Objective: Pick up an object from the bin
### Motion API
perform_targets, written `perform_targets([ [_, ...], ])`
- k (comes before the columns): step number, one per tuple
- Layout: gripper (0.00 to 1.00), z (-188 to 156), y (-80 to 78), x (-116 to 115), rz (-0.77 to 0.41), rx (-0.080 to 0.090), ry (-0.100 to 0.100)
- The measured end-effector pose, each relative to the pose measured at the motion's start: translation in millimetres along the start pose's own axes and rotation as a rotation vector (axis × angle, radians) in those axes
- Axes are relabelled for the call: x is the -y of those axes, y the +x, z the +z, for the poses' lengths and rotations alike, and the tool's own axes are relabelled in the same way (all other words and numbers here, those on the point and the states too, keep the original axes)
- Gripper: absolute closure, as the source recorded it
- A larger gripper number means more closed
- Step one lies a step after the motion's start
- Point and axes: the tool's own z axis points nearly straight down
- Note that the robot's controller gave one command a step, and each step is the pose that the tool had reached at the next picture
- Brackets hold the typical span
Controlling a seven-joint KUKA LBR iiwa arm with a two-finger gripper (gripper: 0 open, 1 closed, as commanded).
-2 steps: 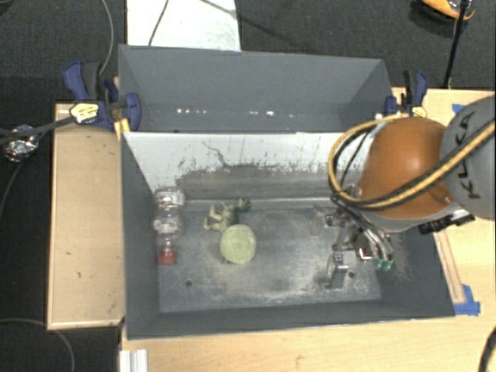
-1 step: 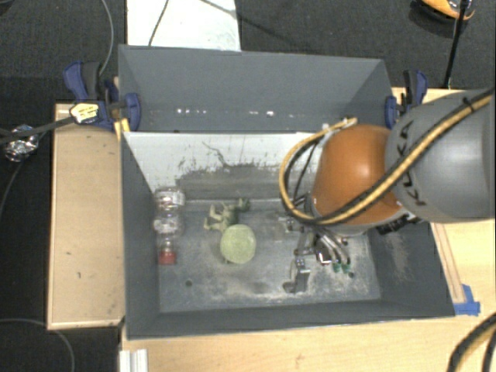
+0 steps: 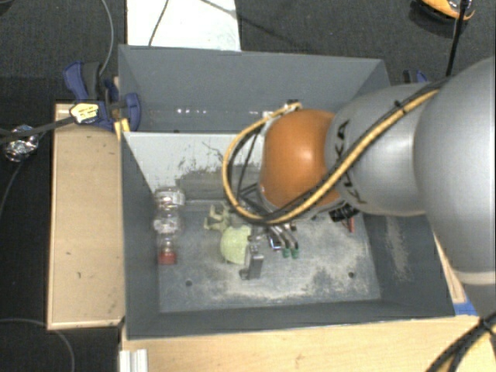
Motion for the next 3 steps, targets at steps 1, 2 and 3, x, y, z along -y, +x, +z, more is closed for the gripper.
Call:
perform_targets([
  [1, 0.0, 2.9, -11.9, -27.1, -0.044, 0.001, -0.003],
  [2, 0.0, 54.4, -5.3, 10.1, -0.028, 0.006, -0.002],
  [3, 1.0, 57.1, -23.6, 8.8, -0.146, 0.005, -0.004],
])
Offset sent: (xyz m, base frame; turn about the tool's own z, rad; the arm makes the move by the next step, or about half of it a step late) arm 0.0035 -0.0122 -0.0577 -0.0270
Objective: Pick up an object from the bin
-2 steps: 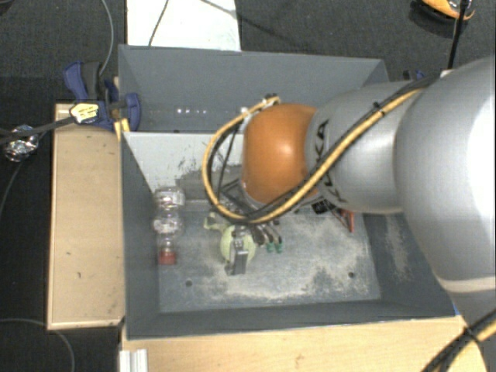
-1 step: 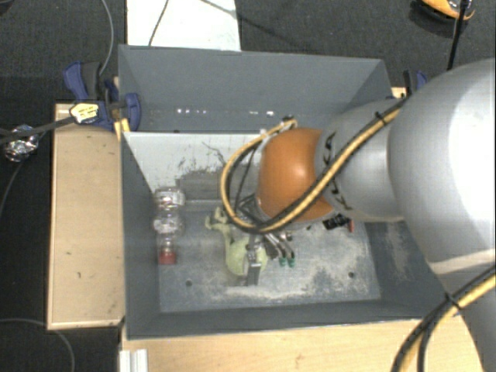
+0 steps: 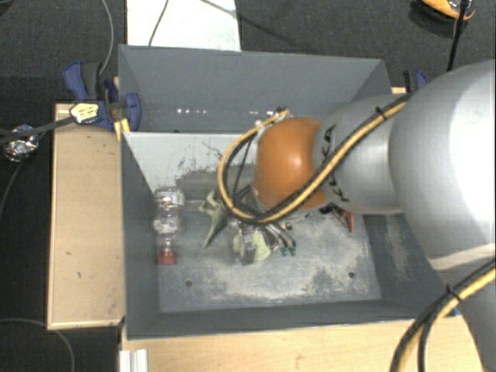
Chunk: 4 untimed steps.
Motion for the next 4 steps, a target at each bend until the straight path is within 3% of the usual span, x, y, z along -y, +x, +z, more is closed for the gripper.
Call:
perform_targets([
  [4, 1.0, -21.5, 1.3, 0.0, 0.001, -0.004, 0.0],
])
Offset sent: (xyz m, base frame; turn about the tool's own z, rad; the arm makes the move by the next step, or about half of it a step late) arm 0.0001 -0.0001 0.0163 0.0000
